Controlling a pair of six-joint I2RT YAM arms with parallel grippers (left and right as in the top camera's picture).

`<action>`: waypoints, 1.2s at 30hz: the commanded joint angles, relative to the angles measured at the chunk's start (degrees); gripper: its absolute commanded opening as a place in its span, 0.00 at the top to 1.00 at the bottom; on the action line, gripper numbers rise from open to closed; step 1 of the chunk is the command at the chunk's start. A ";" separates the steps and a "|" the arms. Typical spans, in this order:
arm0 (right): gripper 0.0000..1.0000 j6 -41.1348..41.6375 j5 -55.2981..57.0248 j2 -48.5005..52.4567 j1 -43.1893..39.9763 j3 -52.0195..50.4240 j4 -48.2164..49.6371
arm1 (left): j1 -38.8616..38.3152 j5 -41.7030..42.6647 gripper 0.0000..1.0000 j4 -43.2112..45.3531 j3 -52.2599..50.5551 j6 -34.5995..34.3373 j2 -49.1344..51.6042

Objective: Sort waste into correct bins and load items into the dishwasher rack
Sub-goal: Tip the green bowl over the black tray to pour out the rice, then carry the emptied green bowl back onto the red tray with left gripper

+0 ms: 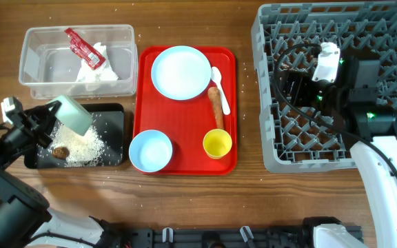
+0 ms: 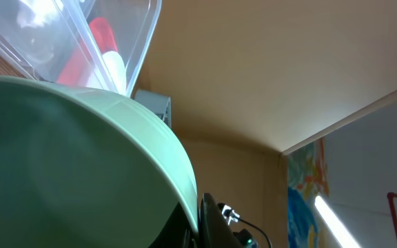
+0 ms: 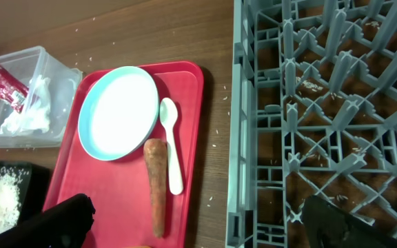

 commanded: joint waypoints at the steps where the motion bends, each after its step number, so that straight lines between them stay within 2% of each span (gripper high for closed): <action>1: 0.00 0.79 0.98 0.48 -0.09 0.70 0.20 | -5.40 -3.04 0.96 -0.22 2.43 1.55 -5.11; 4: 0.00 0.79 0.98 0.48 -0.09 0.70 0.20 | -11.37 -6.84 0.96 -0.13 6.05 1.09 -9.09; 5: 0.00 0.79 0.98 0.48 -0.09 0.70 0.20 | -16.17 -11.13 0.96 0.74 9.35 -0.76 -11.21; 7: 0.00 0.79 0.98 0.48 -0.09 0.70 0.20 | -23.96 -22.36 0.96 4.15 13.79 -8.46 -13.31; 11: 0.00 0.72 0.98 0.48 -0.09 0.70 0.15 | -41.00 -44.33 0.96 12.85 17.20 -18.12 -15.32; 13: 0.00 0.74 1.01 0.48 -0.09 0.70 0.15 | -53.29 -60.81 0.96 16.96 17.18 -19.96 -14.51; 16: 0.00 0.74 0.98 0.48 -0.09 0.70 0.13 | -65.81 -78.55 0.96 16.92 17.16 -21.64 -10.82; 20: 0.00 0.68 0.98 0.48 -0.09 0.70 0.13 | -73.59 -82.31 0.96 16.79 17.14 -21.62 -3.58; 25: 0.00 0.63 1.01 0.48 -0.09 0.70 -0.02 | -76.74 -83.67 0.96 15.96 17.11 -21.64 4.57; 28: 0.00 0.66 0.98 0.48 -0.09 0.70 -0.04 | -77.22 -83.67 0.94 14.97 17.11 -21.64 6.14; 29: 0.00 0.66 1.01 0.48 -0.09 0.70 -0.02 | -77.26 -83.67 0.90 15.06 17.11 -21.64 6.12; 33: 0.00 0.68 0.98 0.48 -0.09 0.70 -0.04 | -77.26 -83.67 0.53 15.06 17.11 -21.64 6.12; 34: 0.00 0.70 0.98 0.48 -0.09 0.70 -0.02 | -77.26 -83.65 0.47 15.08 17.14 -21.66 6.12; 36: 0.00 0.76 0.96 0.48 -0.09 0.70 0.15 | -77.26 -83.58 0.42 15.04 17.46 -22.08 6.12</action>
